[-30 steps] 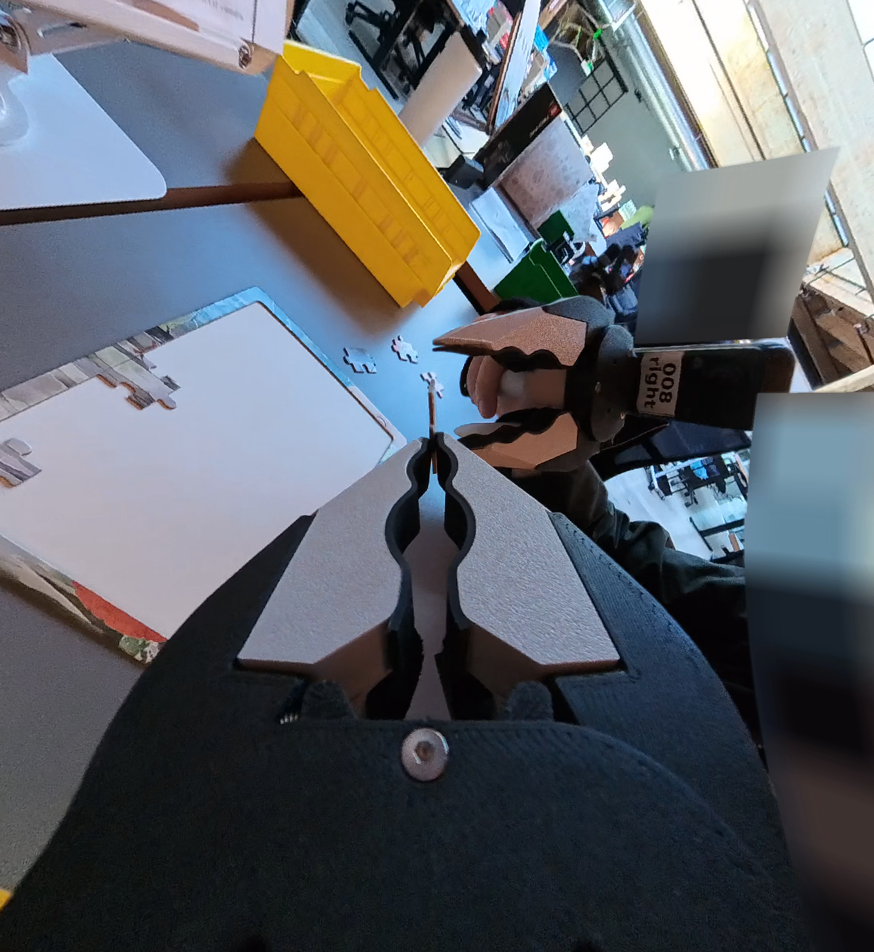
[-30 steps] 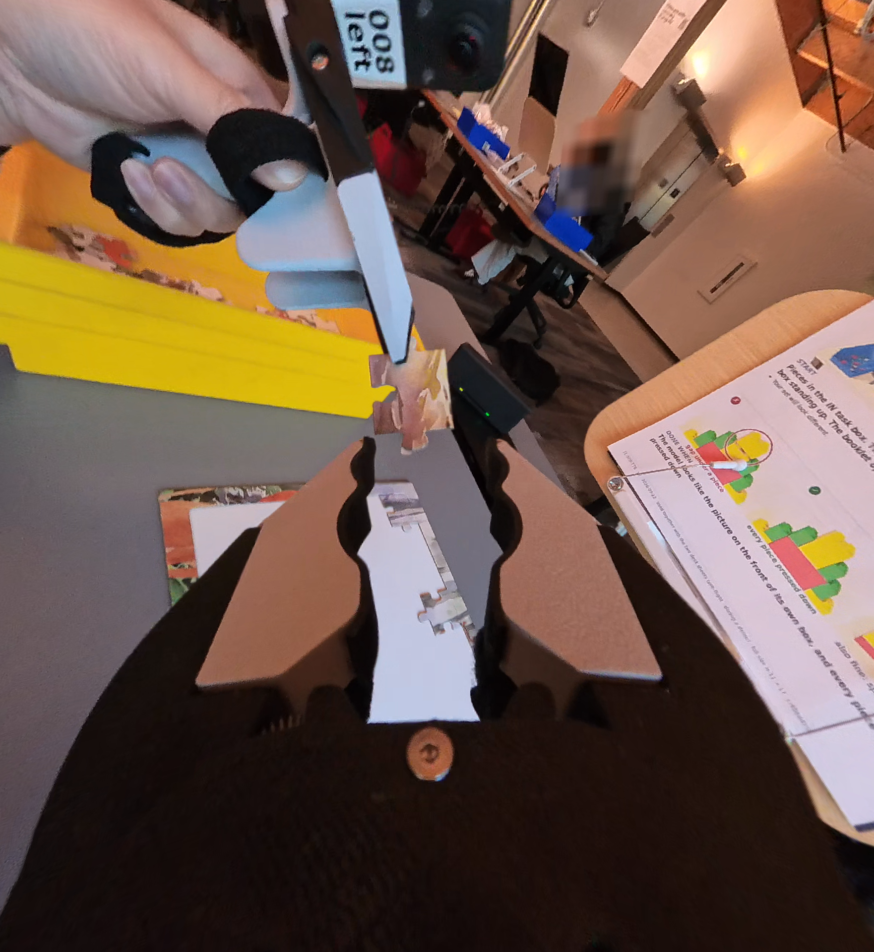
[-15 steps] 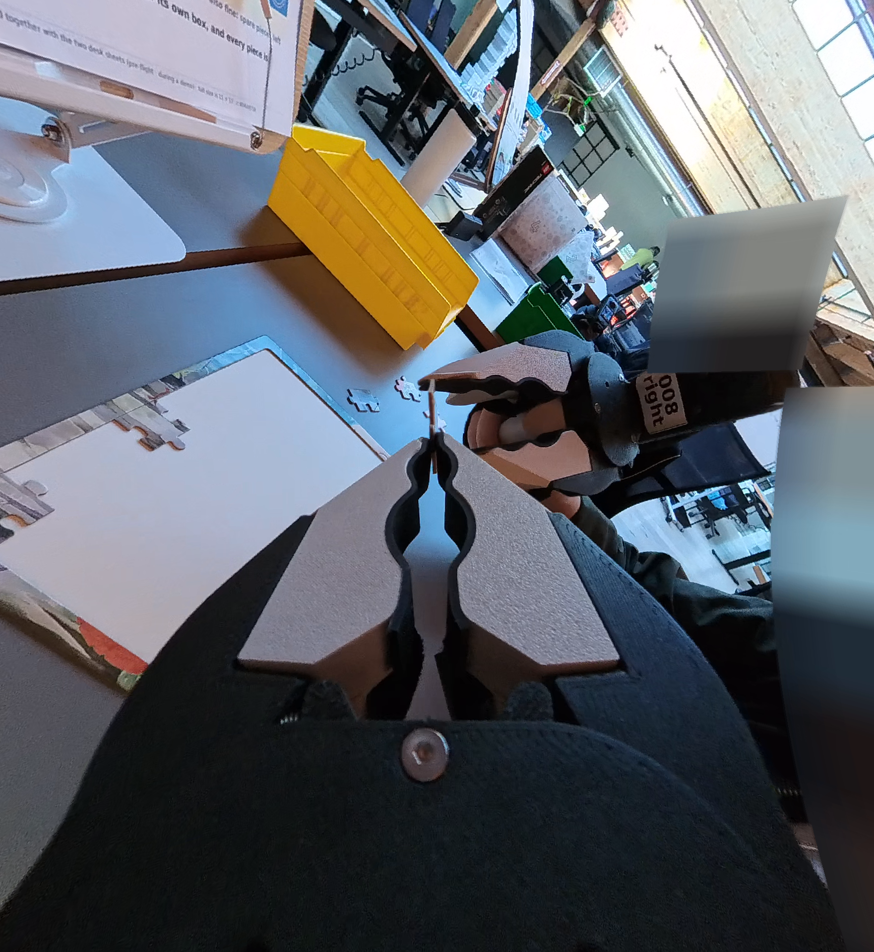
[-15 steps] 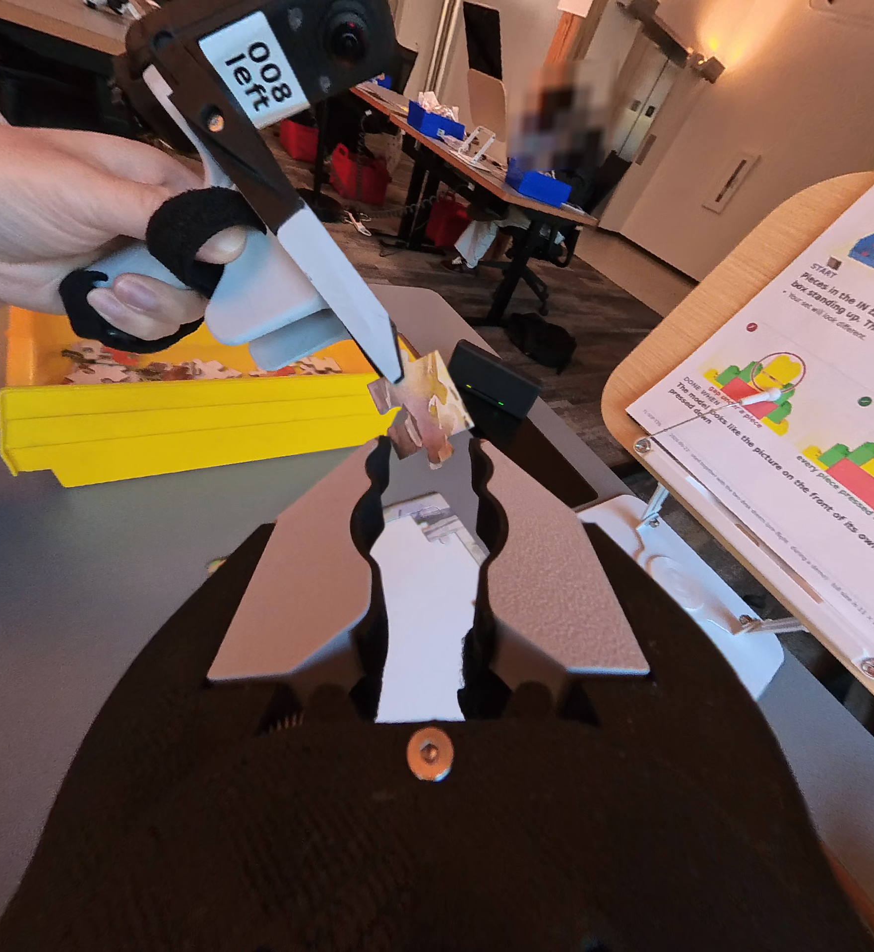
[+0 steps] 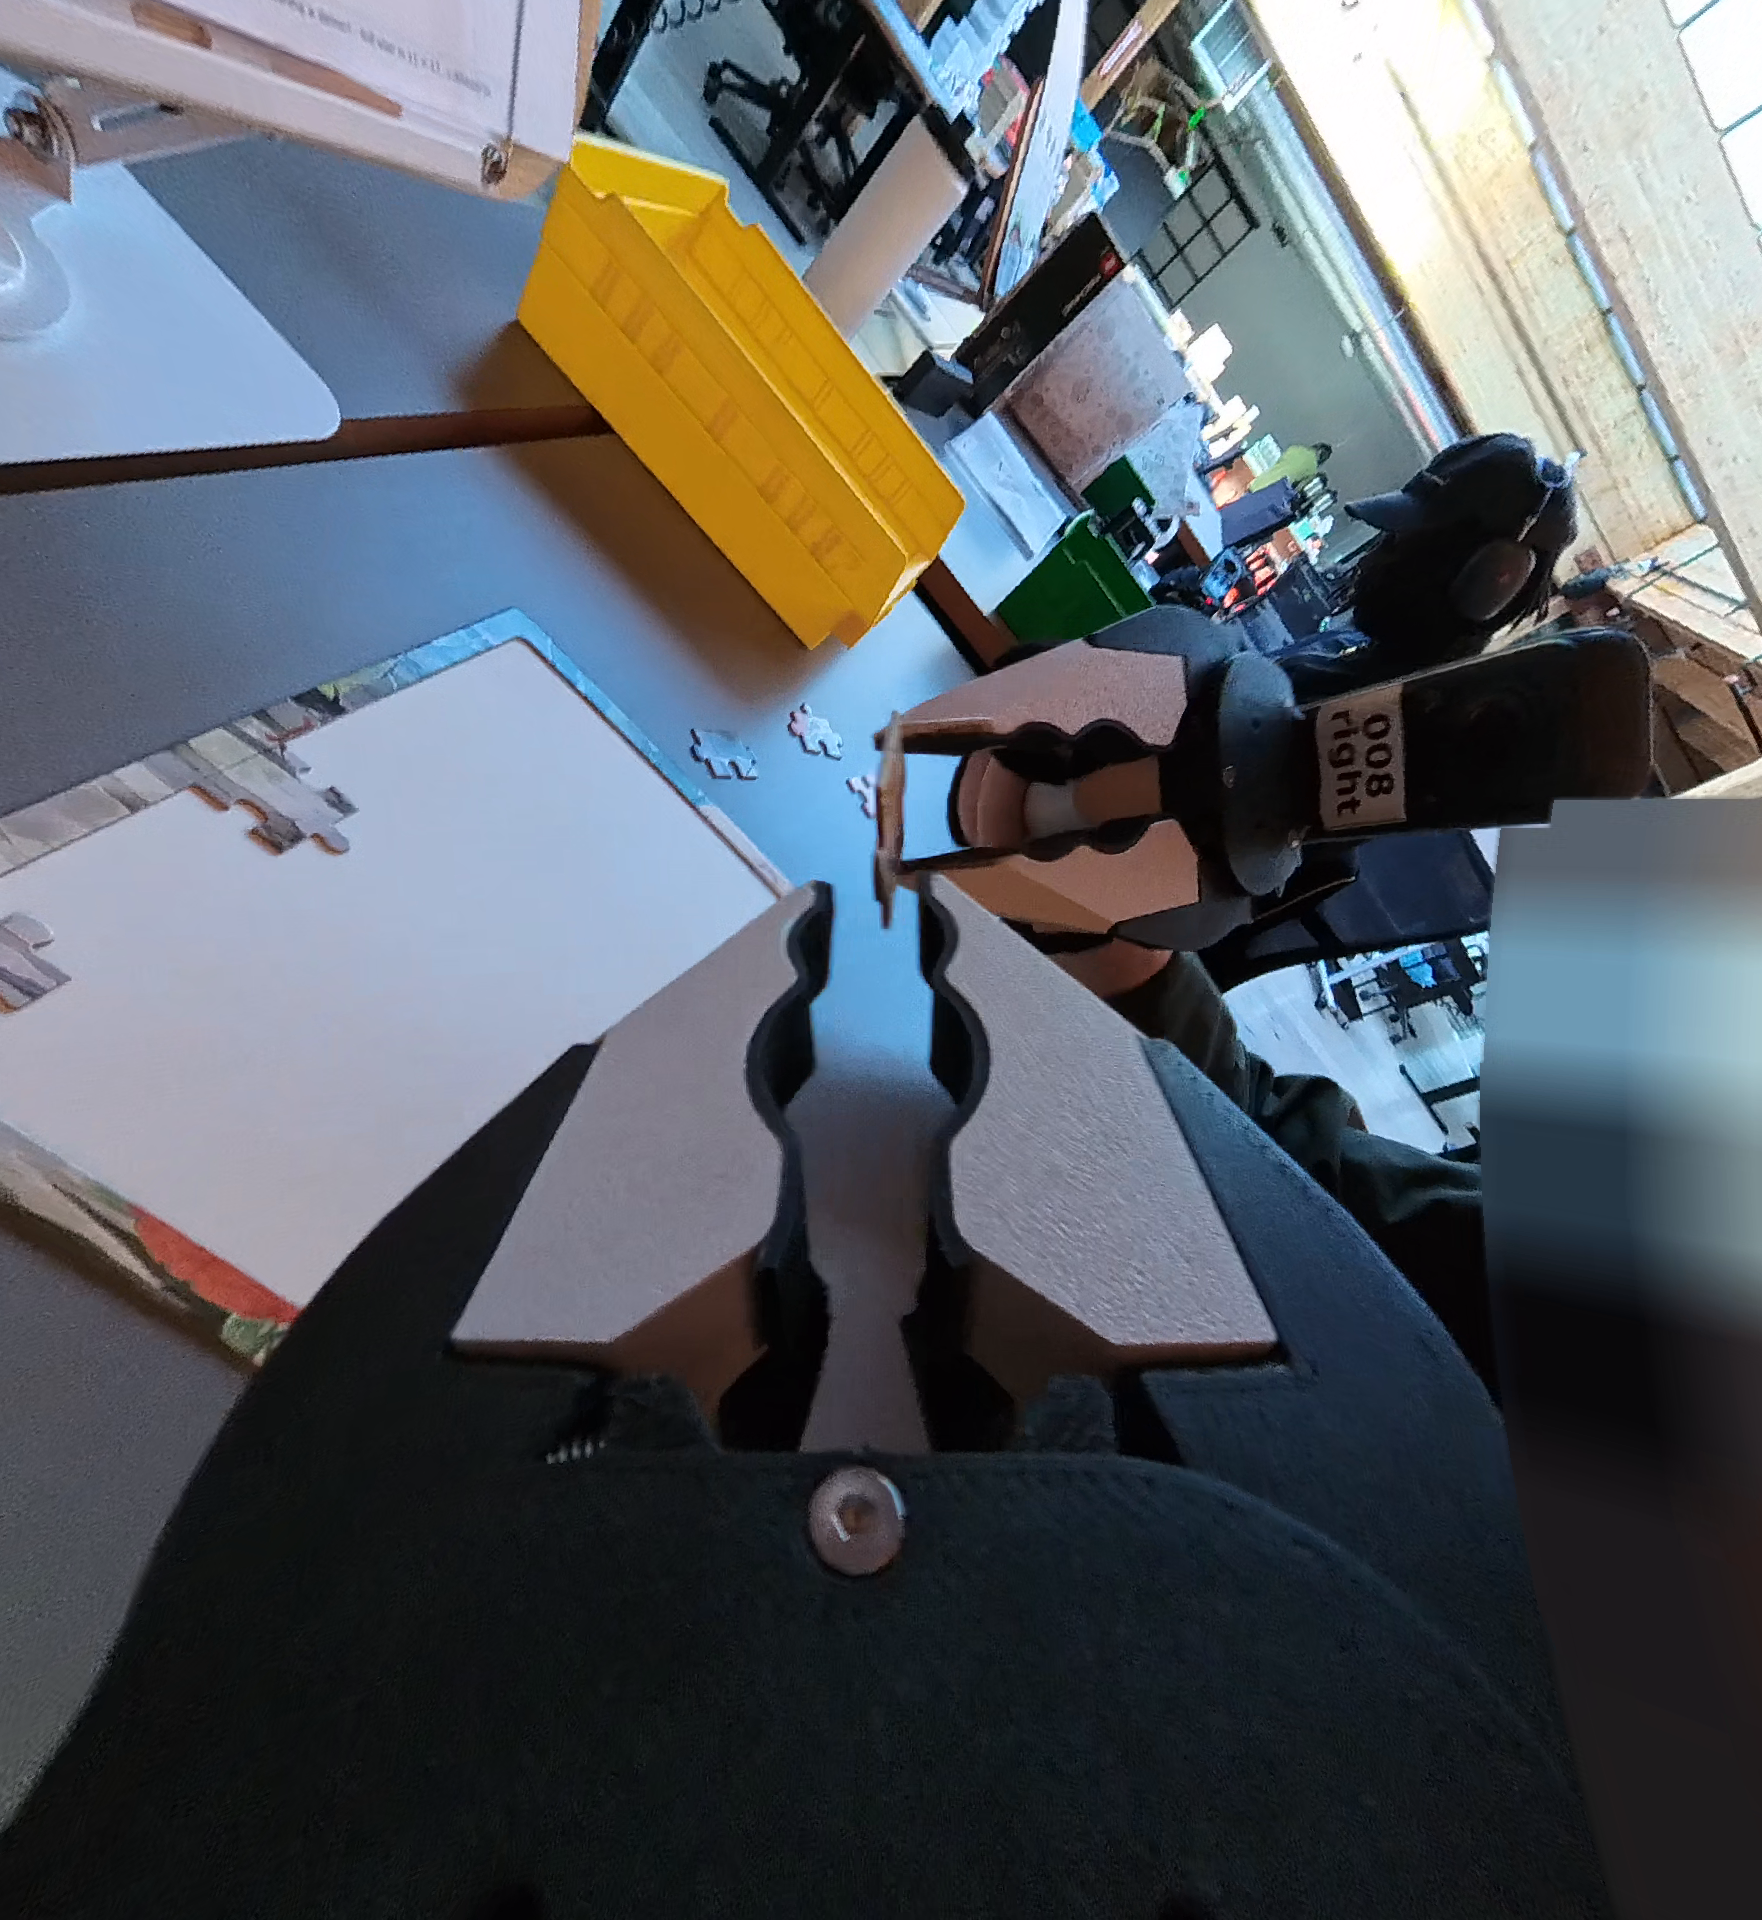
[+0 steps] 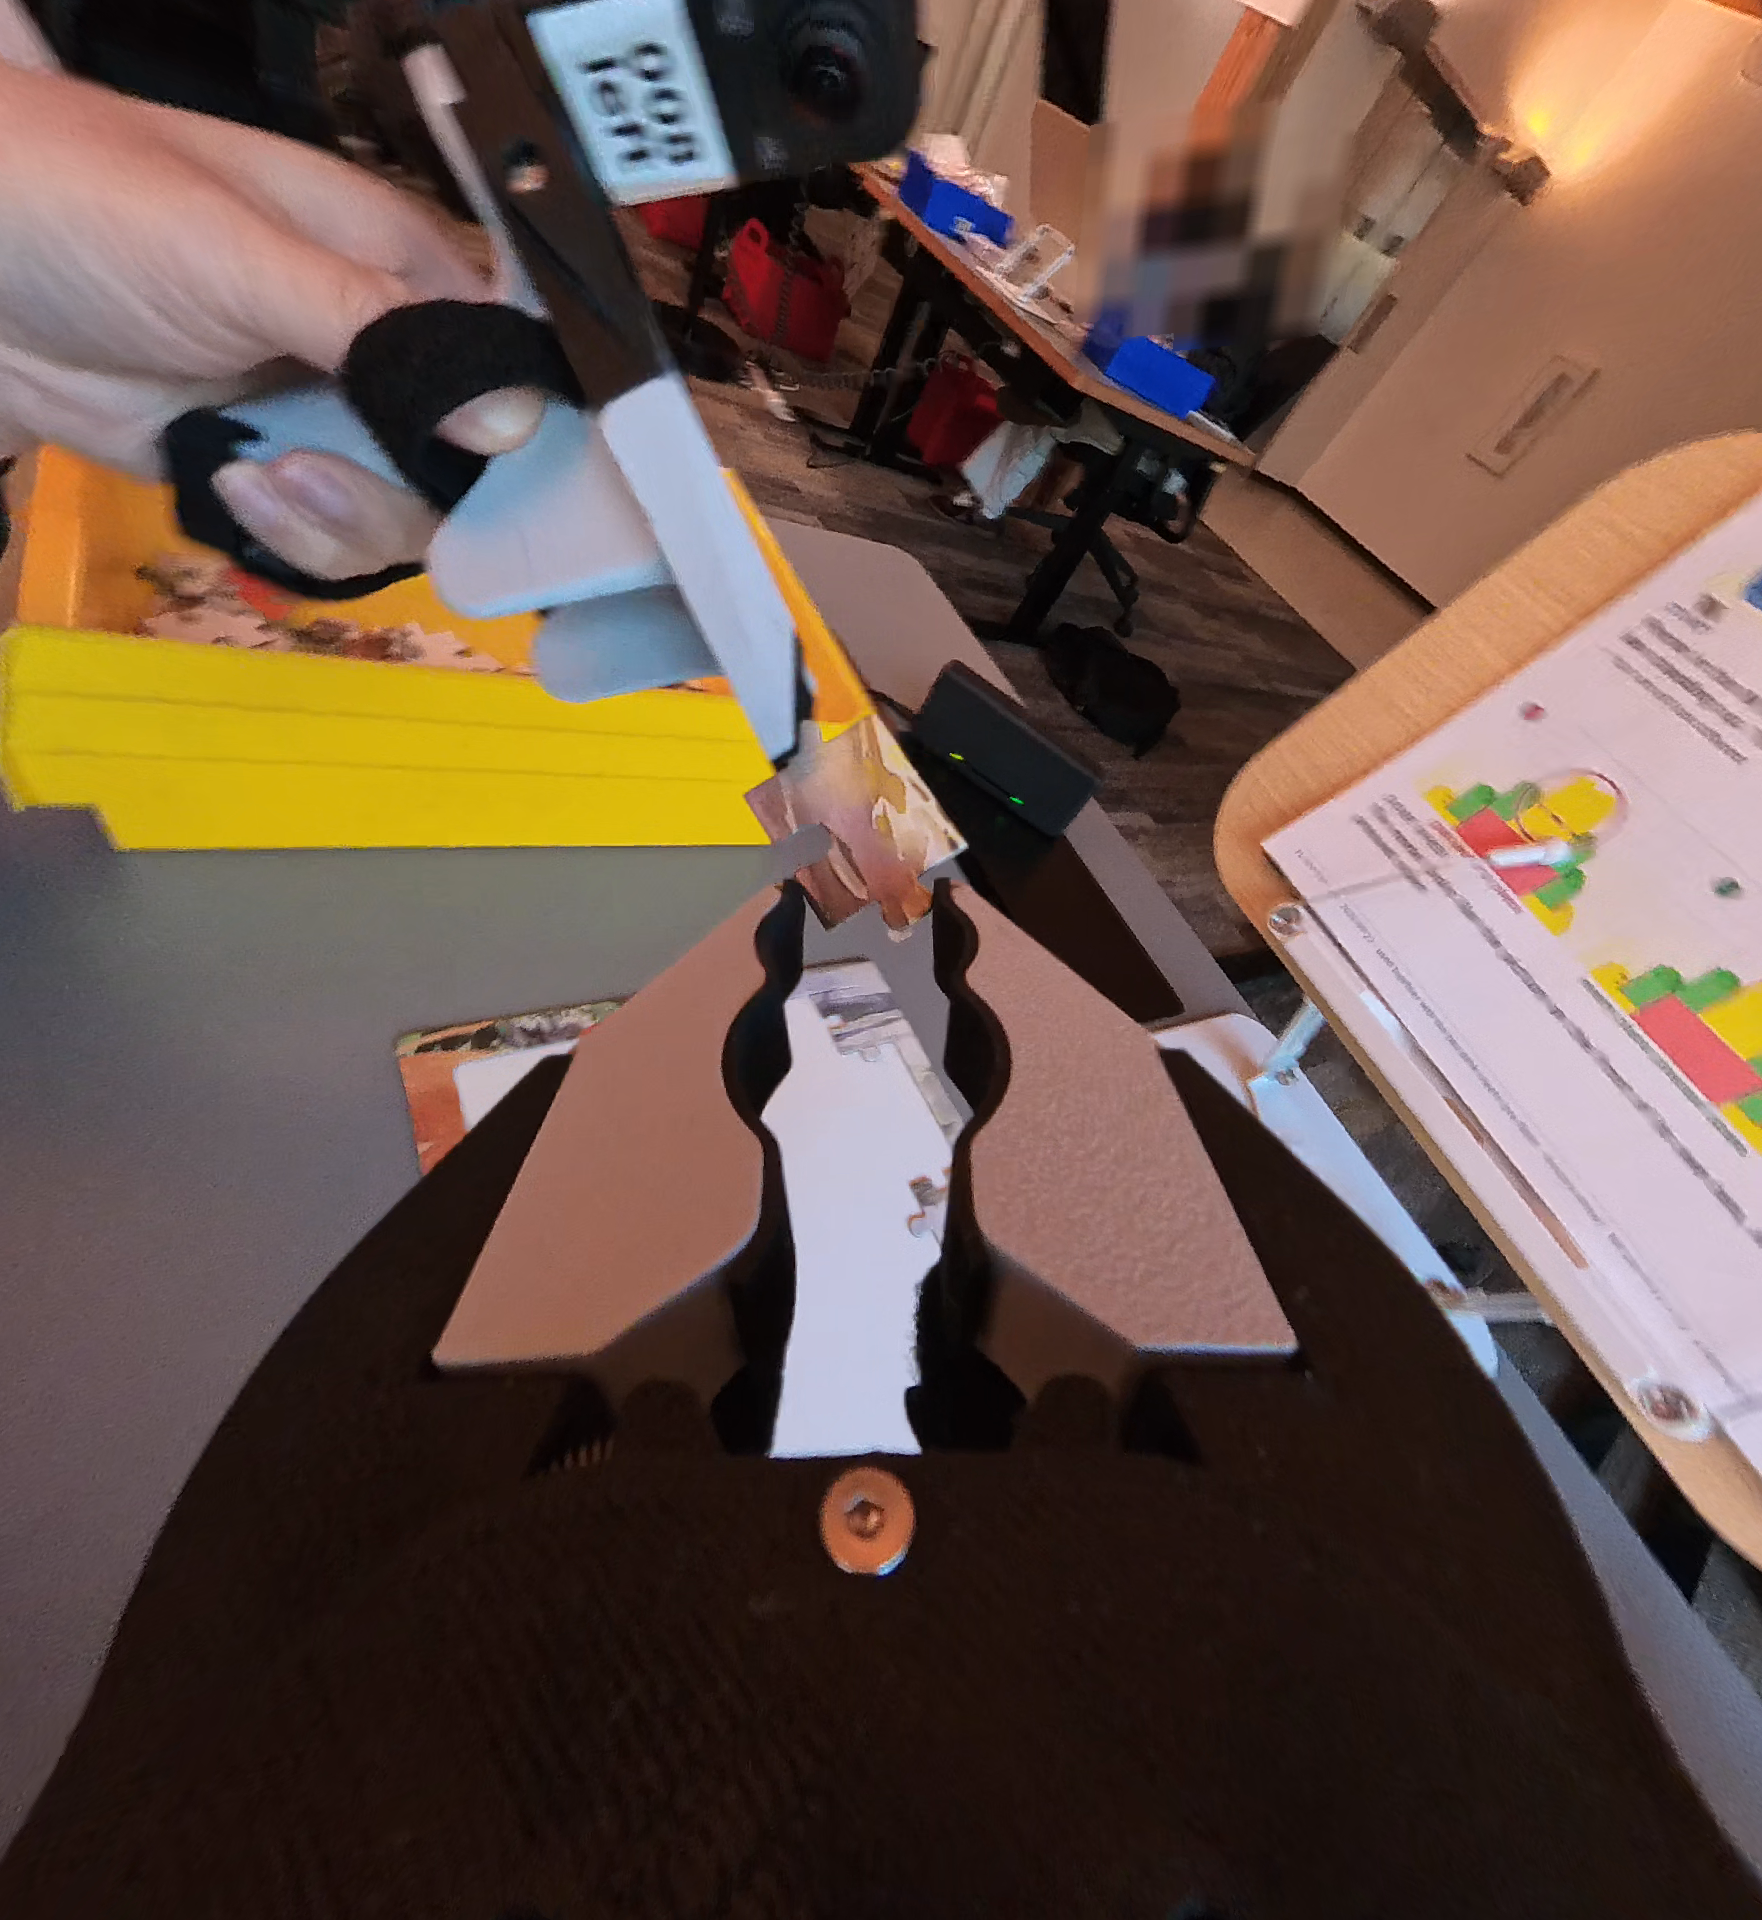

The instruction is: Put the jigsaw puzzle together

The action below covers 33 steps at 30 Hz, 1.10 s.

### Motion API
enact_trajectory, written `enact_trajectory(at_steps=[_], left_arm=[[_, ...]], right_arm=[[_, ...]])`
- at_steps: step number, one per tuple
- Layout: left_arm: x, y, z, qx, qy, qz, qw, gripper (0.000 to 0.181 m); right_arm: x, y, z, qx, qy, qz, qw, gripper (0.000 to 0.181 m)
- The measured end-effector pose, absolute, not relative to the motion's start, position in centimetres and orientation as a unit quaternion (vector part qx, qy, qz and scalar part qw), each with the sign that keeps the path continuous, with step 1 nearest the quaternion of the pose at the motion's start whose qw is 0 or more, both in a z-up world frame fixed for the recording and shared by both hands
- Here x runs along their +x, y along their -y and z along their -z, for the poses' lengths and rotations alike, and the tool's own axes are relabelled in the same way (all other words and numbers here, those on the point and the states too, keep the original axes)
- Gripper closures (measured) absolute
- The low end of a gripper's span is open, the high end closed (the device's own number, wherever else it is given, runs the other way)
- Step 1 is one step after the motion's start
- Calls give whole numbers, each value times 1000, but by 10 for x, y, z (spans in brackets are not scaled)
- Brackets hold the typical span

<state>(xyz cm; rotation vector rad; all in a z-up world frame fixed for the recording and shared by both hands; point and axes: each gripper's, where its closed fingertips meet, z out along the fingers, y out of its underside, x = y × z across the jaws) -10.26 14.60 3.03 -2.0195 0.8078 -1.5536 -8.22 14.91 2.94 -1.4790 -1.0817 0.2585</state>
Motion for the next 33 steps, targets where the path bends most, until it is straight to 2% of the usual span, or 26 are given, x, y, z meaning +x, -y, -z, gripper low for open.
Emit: enact_trajectory(at_steps=[1,4,12,19,23,25,27,33], left_arm=[[-105,-146,-27,-741,-297,559,225,158],[-111,-144,-28,-733,-305,570,212,155],[-107,-107,8,-739,-383,548,84,162],[-99,-93,21,-738,-413,531,53,169],[-94,-105,13,-734,-396,545,90,181],[-93,-123,2,-734,-354,564,134,181],[-93,-139,-18,-711,-304,609,176,181],[-95,-152,-49,-667,-269,647,255,181]], right_arm=[[-85,-144,-27,-628,489,-118,594,157],[-87,-131,-10,-605,561,-99,556,157],[-94,-98,21,-540,678,-90,491,156],[-96,-94,21,-528,686,-94,492,157],[-91,-111,11,-535,658,-54,526,153],[-85,-127,-9,-538,611,-27,581,138],[-80,-134,-27,-543,564,-40,621,131],[-81,-135,-44,-552,512,-84,652,130]])
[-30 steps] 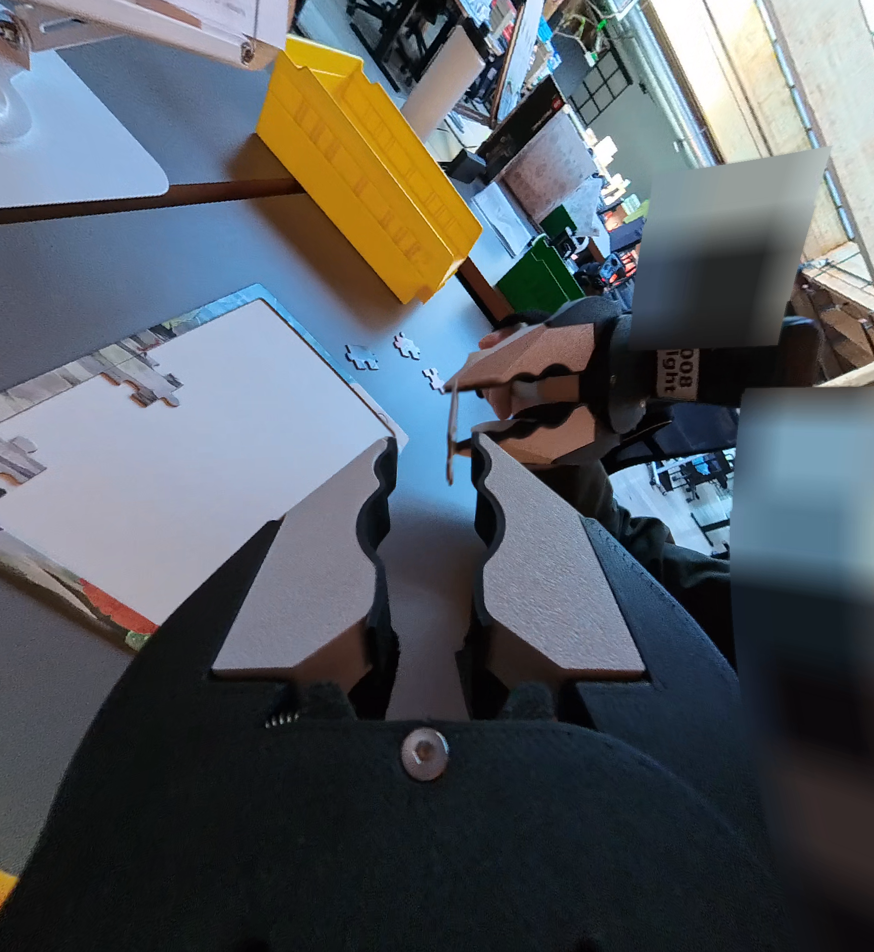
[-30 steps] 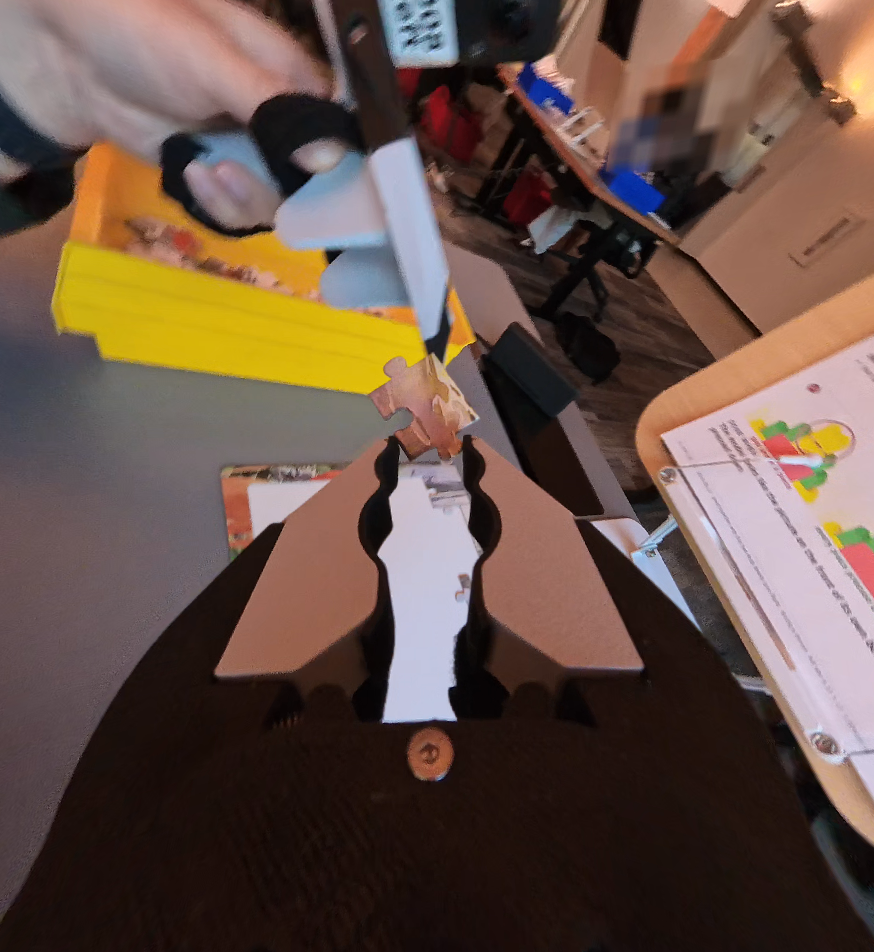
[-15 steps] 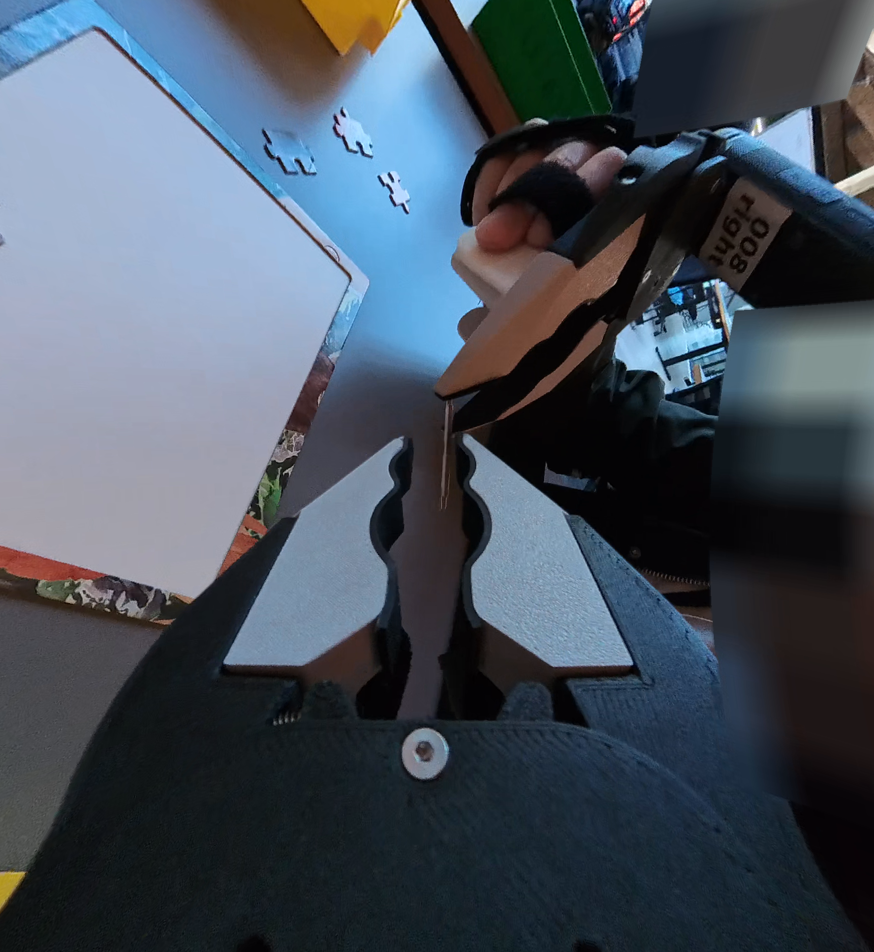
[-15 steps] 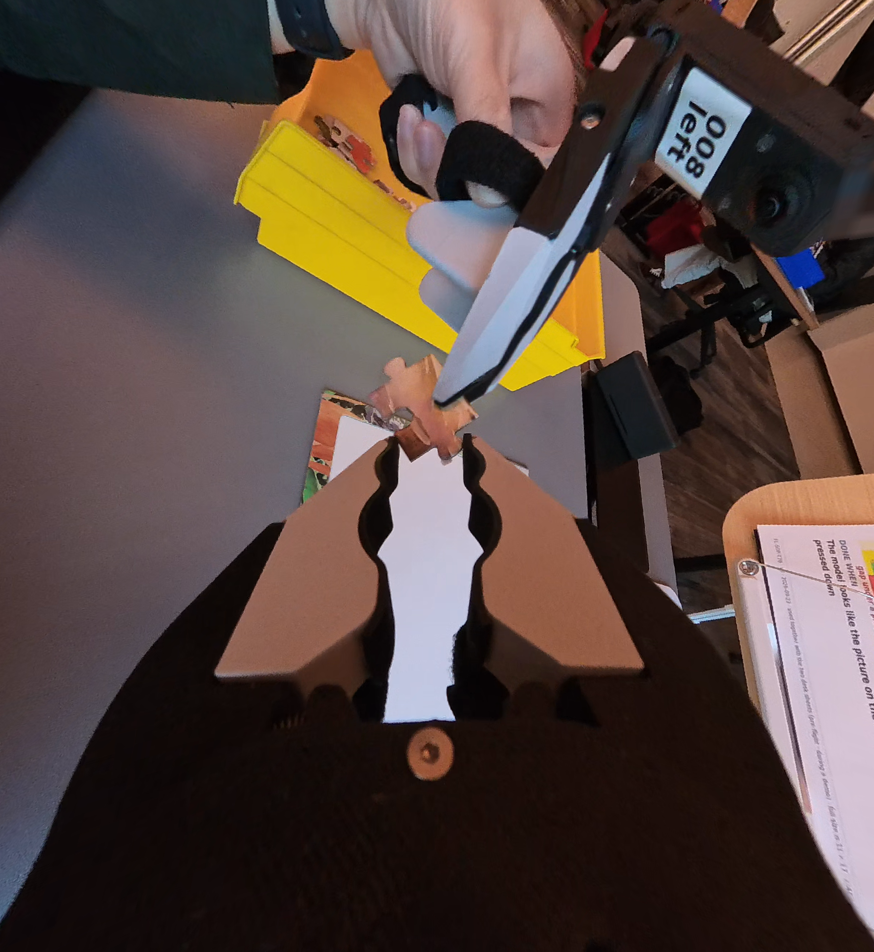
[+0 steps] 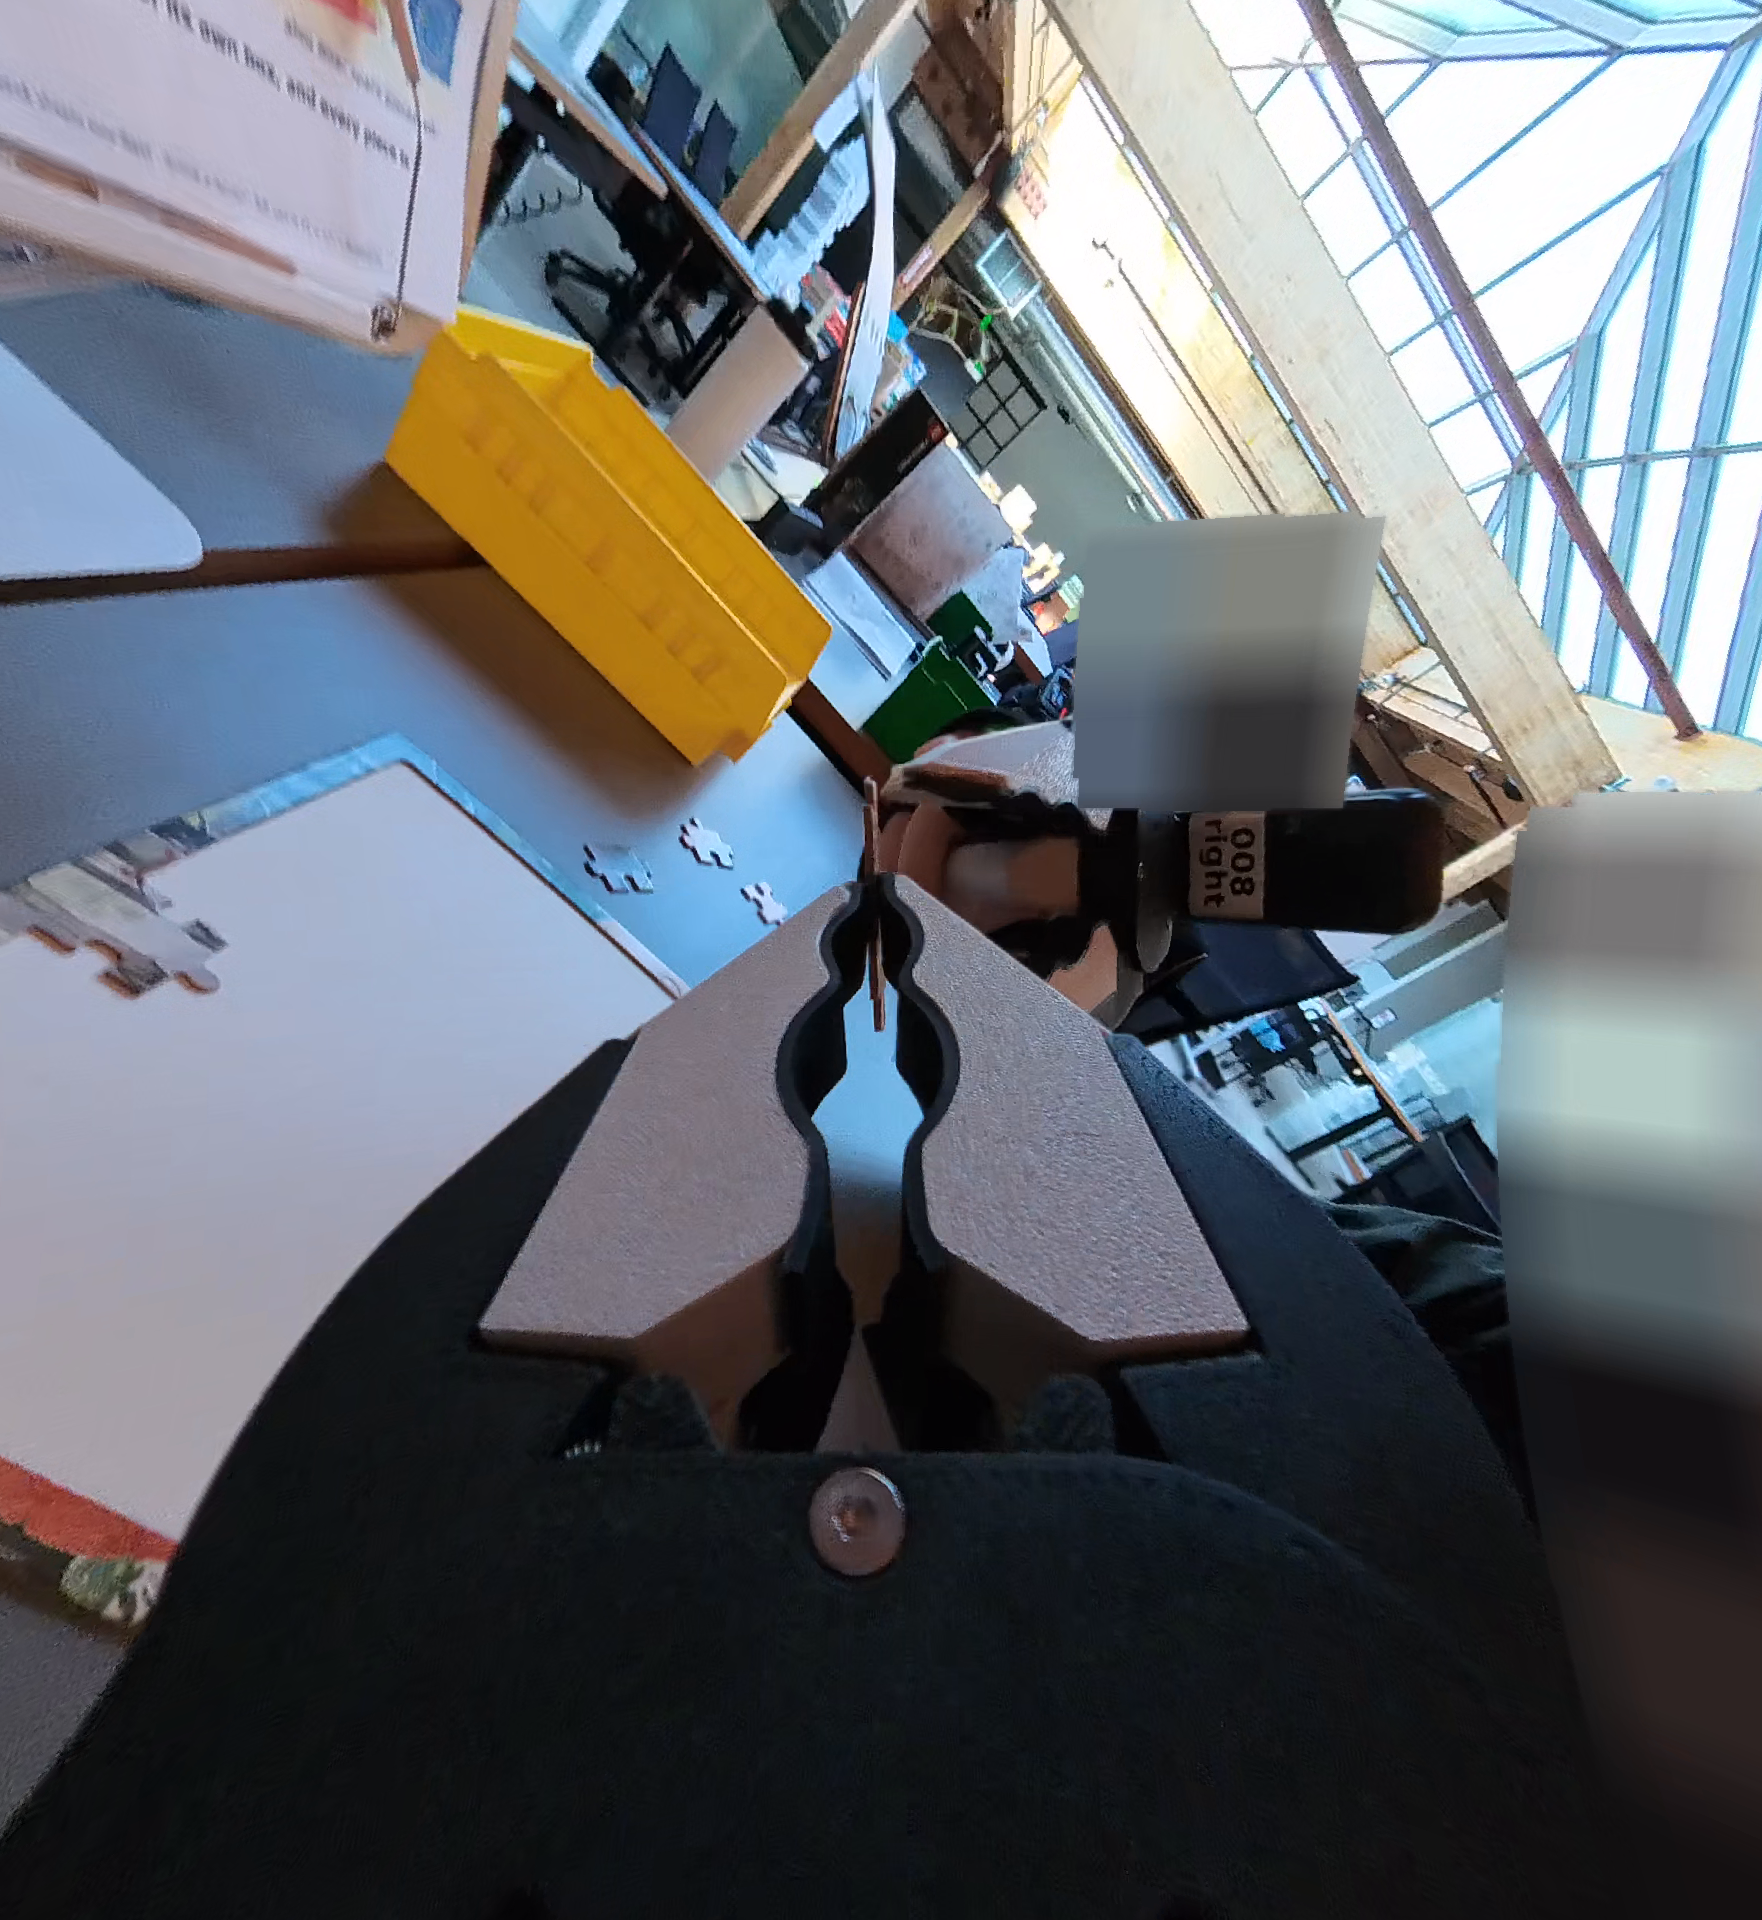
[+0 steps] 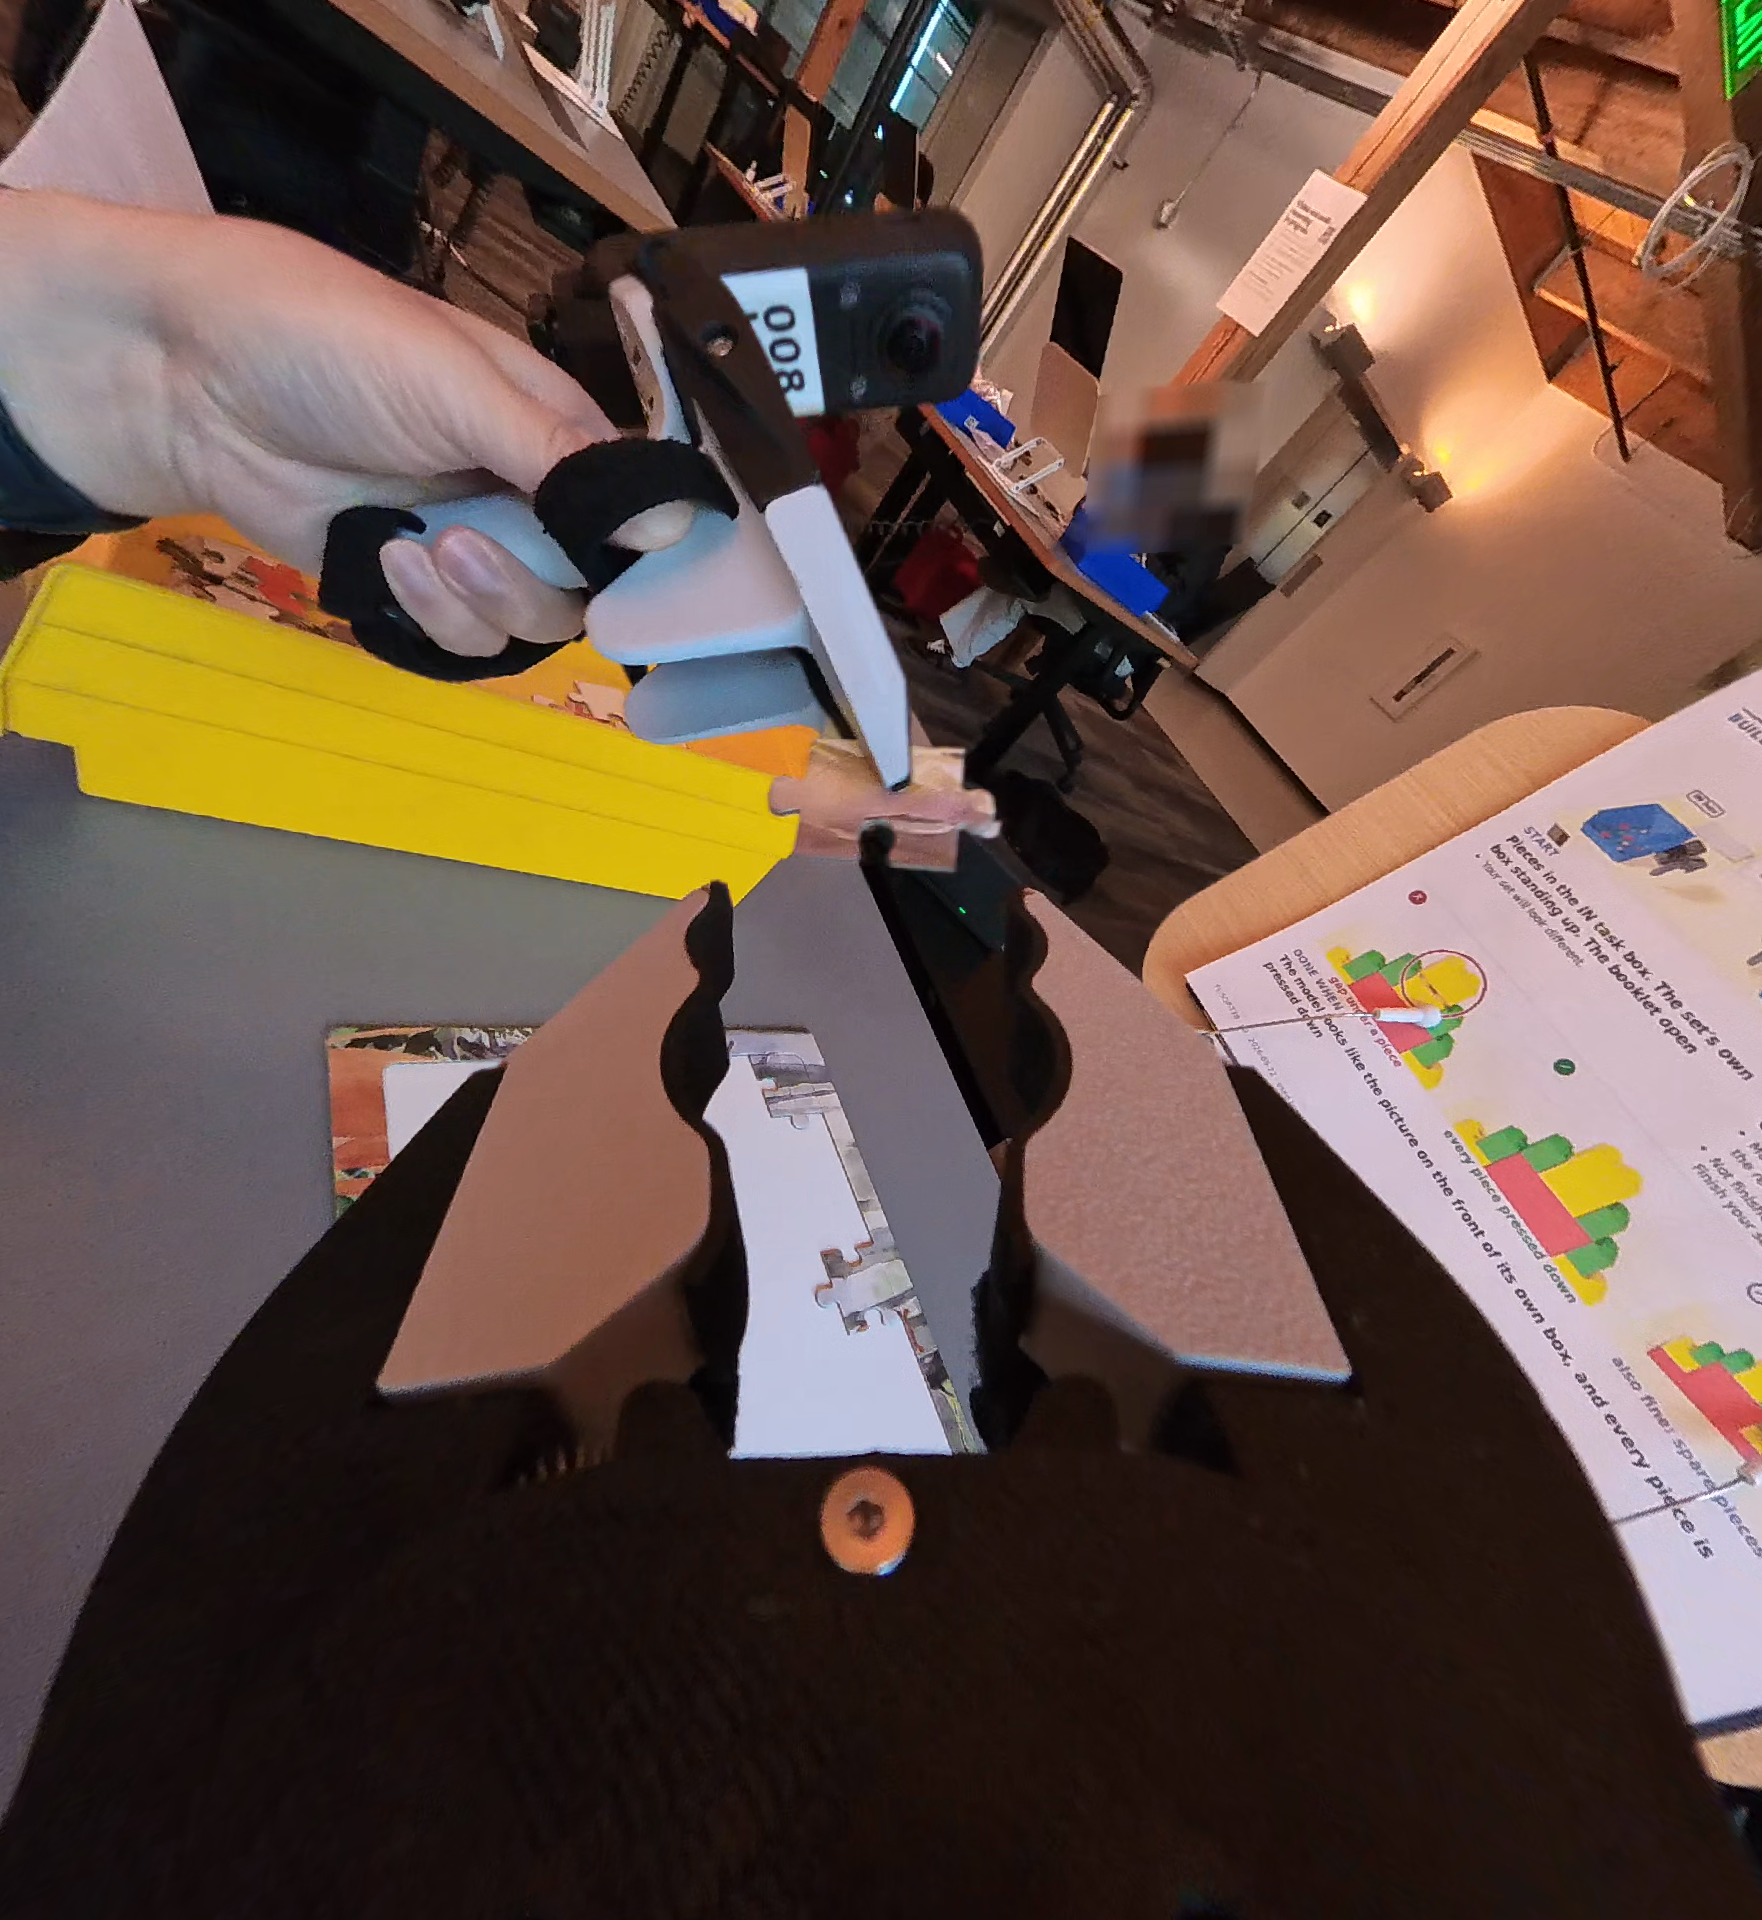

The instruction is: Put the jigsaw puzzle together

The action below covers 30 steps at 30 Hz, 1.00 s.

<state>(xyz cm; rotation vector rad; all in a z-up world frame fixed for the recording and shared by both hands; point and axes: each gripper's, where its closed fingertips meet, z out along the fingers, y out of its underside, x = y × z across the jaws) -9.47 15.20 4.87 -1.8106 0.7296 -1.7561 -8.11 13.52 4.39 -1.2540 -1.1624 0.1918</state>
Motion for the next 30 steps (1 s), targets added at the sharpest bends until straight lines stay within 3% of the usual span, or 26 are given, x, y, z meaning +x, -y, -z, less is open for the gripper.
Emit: enact_trajectory(at_steps=[7,11,17,21,30], left_arm=[[-87,-144,-55,-667,-297,612,303,181],[-84,-143,-53,-670,-299,608,303,181],[-84,-143,-53,-669,-292,617,293,181],[-93,-149,-59,-664,-261,645,273,172],[-129,-165,-75,-679,-262,599,334,171]], right_arm=[[-84,-143,-45,-564,497,-26,659,133],[-87,-143,-45,-571,489,-25,659,146],[-84,-144,-44,-576,501,-4,646,148],[-37,-154,-27,-623,534,29,570,147],[120,-179,100,-796,494,53,346,147]])
